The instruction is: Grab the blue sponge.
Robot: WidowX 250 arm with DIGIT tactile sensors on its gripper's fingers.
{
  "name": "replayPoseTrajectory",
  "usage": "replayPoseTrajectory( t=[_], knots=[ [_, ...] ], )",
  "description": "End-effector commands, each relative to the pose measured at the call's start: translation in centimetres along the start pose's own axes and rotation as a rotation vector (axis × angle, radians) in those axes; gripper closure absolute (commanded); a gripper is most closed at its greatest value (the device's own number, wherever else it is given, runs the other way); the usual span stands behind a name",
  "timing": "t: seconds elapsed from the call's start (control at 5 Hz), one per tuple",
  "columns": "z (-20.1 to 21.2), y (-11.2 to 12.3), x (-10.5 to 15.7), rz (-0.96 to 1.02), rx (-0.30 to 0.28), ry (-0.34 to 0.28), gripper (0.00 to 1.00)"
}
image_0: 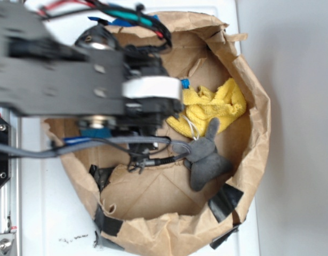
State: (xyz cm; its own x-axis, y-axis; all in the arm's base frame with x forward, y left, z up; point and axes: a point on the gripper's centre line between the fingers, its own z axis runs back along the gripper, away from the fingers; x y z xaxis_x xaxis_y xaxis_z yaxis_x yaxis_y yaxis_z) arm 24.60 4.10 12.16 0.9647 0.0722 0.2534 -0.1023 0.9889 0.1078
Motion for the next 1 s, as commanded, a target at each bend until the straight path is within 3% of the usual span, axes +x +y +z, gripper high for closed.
replayPoseTrajectory(
  t=[0.0,0.2,0.8],
  knots=[
    [4.96,-0.54,1.81,-0.006,-0.105,0.010,1.00],
    [5.64,-0.70,2.12,-0.007,-0.129,0.020,1.00],
    [5.54,-1.19,2.11,0.025,-0.116,0.000,1.00]
  ],
)
